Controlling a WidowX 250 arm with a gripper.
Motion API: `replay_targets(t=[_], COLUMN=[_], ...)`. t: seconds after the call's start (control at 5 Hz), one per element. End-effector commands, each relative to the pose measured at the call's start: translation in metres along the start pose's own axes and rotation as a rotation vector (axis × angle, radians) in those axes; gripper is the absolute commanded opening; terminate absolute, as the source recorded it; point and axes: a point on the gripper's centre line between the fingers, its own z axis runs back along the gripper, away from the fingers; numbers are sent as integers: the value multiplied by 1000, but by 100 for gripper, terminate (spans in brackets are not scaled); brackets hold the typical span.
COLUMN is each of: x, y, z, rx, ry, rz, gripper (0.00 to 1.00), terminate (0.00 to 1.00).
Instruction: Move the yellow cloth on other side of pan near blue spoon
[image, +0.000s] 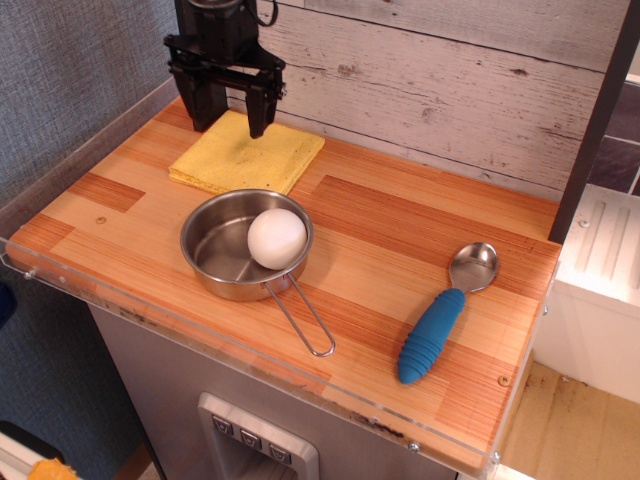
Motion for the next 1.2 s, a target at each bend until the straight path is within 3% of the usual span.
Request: replay_targets(t=[0.0,0.4,1.0], x=[15,9,6], y=[10,4,-46], z=[-6,-27,-38], rx=[35,3,-31], ry=[-65,-48,-18], rz=[-55,-37,-46], gripper=[100,100,100], terminate=[0,0,0])
